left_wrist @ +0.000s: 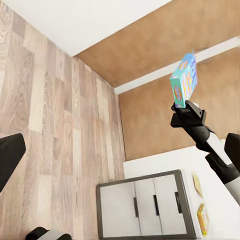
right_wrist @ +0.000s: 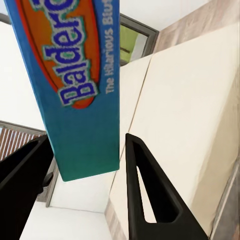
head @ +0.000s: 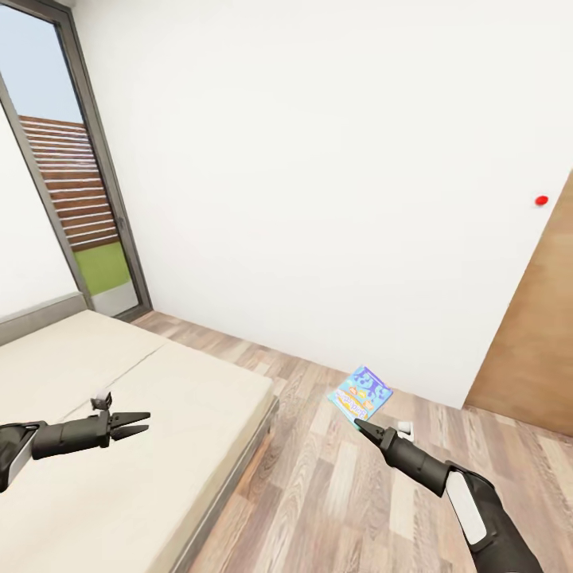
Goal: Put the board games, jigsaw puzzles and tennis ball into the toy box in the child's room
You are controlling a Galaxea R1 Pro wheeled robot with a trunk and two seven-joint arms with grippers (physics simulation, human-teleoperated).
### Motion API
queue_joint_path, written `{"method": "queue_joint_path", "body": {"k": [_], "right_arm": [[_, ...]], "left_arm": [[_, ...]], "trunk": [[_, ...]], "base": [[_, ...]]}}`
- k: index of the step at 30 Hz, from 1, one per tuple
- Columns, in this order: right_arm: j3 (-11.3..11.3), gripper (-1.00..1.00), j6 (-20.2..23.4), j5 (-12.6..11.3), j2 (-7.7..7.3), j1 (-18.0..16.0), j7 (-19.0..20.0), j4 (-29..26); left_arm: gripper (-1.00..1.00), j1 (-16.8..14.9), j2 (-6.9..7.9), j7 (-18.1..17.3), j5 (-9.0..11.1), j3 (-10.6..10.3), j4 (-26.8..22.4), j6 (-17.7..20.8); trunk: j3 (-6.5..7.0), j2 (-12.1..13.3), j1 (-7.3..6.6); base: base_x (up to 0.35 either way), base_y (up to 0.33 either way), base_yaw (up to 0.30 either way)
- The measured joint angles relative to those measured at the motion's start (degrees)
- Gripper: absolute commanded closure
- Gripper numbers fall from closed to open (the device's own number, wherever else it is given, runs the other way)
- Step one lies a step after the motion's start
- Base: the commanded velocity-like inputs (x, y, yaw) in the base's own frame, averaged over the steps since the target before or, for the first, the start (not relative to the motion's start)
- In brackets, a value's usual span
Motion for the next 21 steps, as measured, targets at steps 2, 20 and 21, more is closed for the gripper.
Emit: {"method": "queue_joint_path", "body": {"k": [2,20,21], "right_arm": [[0.0,1.0,0.0,0.0,0.0,0.0,0.0,0.0],[0.0,1.0,0.0,0.0,0.0,0.0,0.0,0.0],[0.0,1.0,0.0,0.0,0.0,0.0,0.0,0.0]], "left_arm": [[-1.0,0.0,0.01,0.0,0.0,0.0,0.0,0.0],[-1.0,0.0,0.04,0.0,0.0,0.0,0.0,0.0],[-1.0,0.0,0.04,0.0,0.0,0.0,0.0,0.0]], "trunk": [[0.06,0.0,0.0],[0.56,0.0,0.0],[0.58,0.0,0.0]], "base": [[0.0,0.0,-0.28],[0.0,0.0,-0.28],[0.0,0.0,-0.28]]}}
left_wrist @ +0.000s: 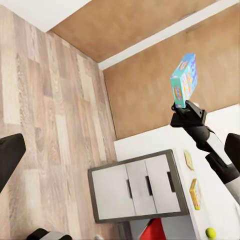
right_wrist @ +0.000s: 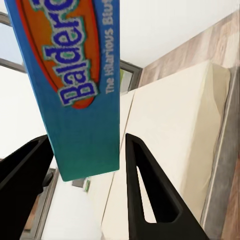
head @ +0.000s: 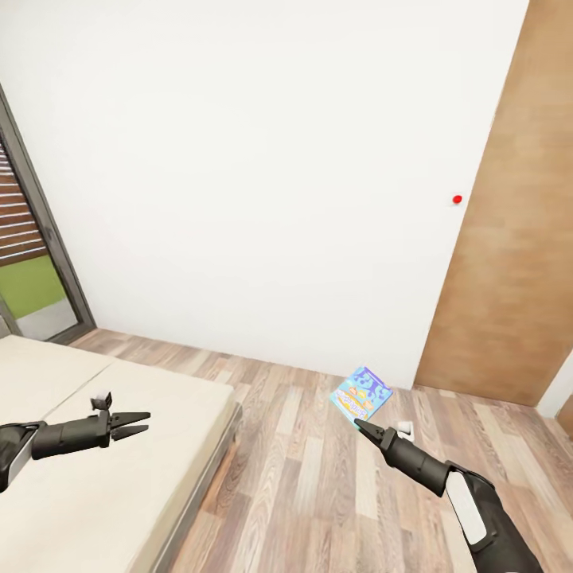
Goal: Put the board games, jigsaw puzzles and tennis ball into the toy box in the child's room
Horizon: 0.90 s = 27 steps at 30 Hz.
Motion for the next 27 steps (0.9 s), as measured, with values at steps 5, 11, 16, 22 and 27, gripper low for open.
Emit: {"method": "queue_joint_path", "body": {"k": [5,11,16,22,27], "right_arm": [[0.0,1.0,0.0,0.0,0.0,0.0,0.0,0.0],[0.0,1.0,0.0,0.0,0.0,0.0,0.0,0.0],[0.0,1.0,0.0,0.0,0.0,0.0,0.0,0.0],[0.0,1.0,0.0,0.0,0.0,0.0,0.0,0.0],[0.0,1.0,0.0,0.0,0.0,0.0,0.0,0.1]], "left_arm": [[-1.0,0.0,0.02,0.0,0.0,0.0,0.0,0.0],[-1.0,0.0,0.05,0.0,-0.1,0.0,0.0,0.0],[-1.0,0.0,0.05,0.0,-0.1,0.0,0.0,0.0],[-1.0,0.0,0.07,0.0,-0.1,0.0,0.0,0.0],[-1.0,0.0,0.04,0.0,-0.1,0.0,0.0,0.0]], "trunk": [[0.14,0.0,0.0],[0.31,0.0,0.0],[0.44,0.0,0.0],[0.61,0.0,0.0],[0.75,0.0,0.0]], "base": [[0.0,0.0,-0.28],[0.0,0.0,-0.28],[0.0,0.0,-0.28],[0.0,0.0,-0.28],[0.0,0.0,-0.28]]}}
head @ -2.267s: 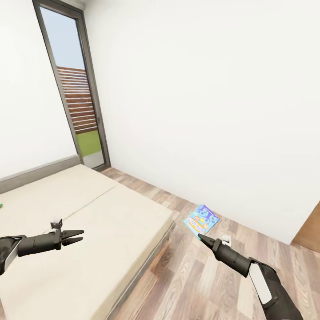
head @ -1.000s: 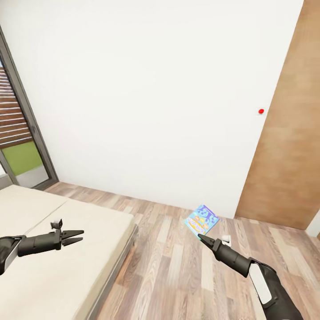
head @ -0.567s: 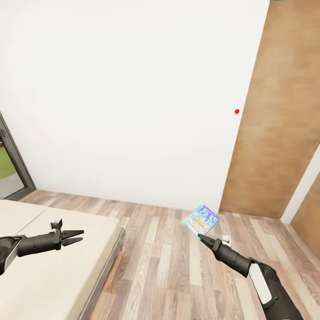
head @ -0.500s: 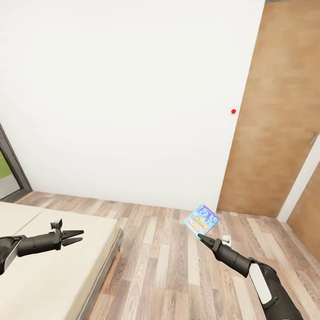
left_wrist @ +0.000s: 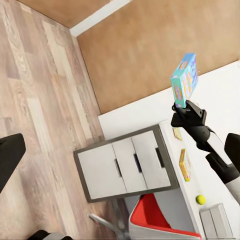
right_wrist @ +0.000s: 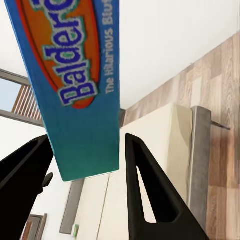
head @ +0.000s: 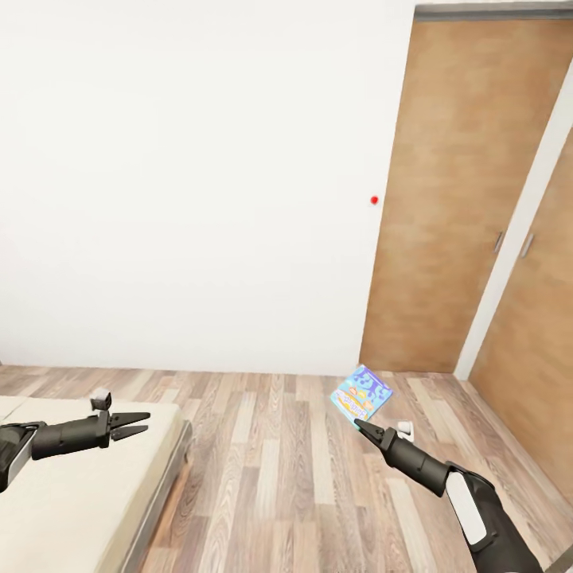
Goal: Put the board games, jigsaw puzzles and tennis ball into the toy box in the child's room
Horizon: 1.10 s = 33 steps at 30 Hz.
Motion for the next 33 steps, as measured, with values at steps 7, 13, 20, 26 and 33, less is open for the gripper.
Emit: {"method": "queue_joint_path", "body": {"k": [7,13,20,26,33], "right_arm": [[0.0,1.0,-0.1,0.0,0.0,0.0,0.0,0.0],[0.0,1.0,-0.1,0.0,0.0,0.0,0.0,0.1],[0.0,1.0,-0.1,0.0,-0.02,0.0,0.1,-0.2],[-0.1,1.0,0.5,-0.3,-0.62,0.8,2.6,-4.7],[-3.2,1.0,0.9,-0.2,-4.5,5.2,10.0,-9.8]], "left_arm": [[-1.0,0.0,-0.01,0.0,0.0,0.0,0.0,0.0],[-1.0,0.0,-0.03,0.0,0.0,0.0,0.0,0.0],[-1.0,0.0,0.01,0.0,0.0,0.0,0.0,0.0],[-1.0,0.0,0.08,0.0,0.0,0.0,0.0,0.0],[-1.0,0.0,0.03,0.0,0.0,0.0,0.0,-0.1]], "trunk": [[0.19,0.0,0.0],[0.35,0.0,0.0],[0.53,0.0,0.0],[0.7,0.0,0.01],[0.92,-0.1,0.01]], "base": [[0.0,0.0,-0.28],[0.0,0.0,-0.28],[0.0,0.0,-0.28],[0.0,0.0,-0.28],[0.0,0.0,-0.28]]}}
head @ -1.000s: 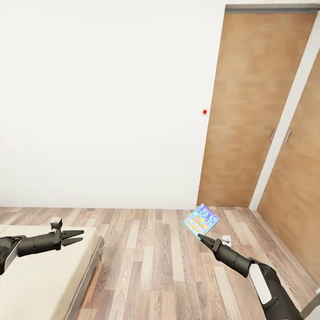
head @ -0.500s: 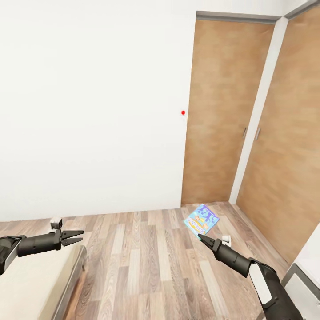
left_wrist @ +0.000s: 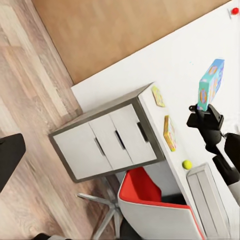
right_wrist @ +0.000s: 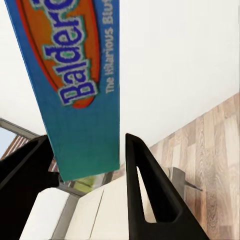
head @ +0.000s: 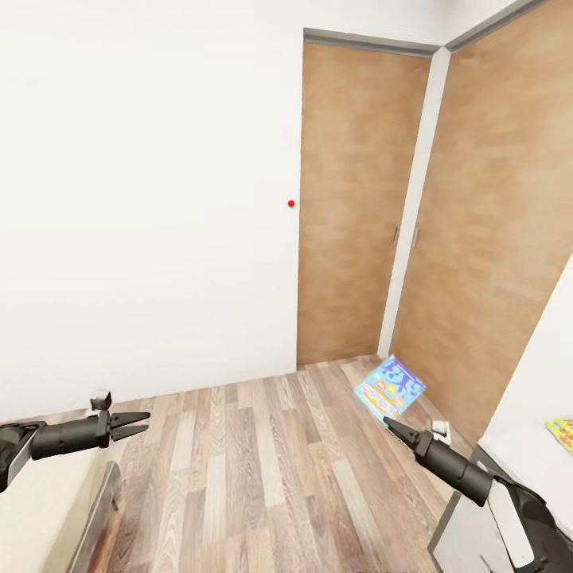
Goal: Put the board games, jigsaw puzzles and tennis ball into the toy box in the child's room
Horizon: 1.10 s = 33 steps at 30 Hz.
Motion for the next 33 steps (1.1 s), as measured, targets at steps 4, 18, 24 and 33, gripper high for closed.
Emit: {"method": "queue_joint_path", "body": {"k": [4,18,24,33], "right_arm": [[-1.3,1.0,0.9,0.1,-0.34,0.4,1.6,-0.4],[-1.5,1.0,1.3,0.2,0.12,0.5,2.1,-0.7],[-1.5,1.0,1.3,0.2,0.24,0.5,2.0,-0.6],[-1.6,1.0,1.4,0.0,0.28,0.5,2.0,-0.6]], "left_arm": [[-1.0,0.0,0.04,0.0,0.2,0.2,-0.4,0.1],[-1.0,-0.1,0.02,0.0,0.0,0.1,-6.1,0.4],[-1.0,-0.1,0.09,0.0,-0.1,0.1,-6.1,0.3],[-1.0,0.0,0.29,0.0,-0.1,0.1,-6.0,0.3]], "trunk": [[0.13,0.0,0.0],[0.58,0.0,0.01],[0.79,0.0,0.01],[1.1,0.0,0.0]], "base": [[0.0,0.0,-0.28],[0.0,0.0,-0.28],[0.0,0.039,-0.28],[0.035,0.184,-0.28]]}}
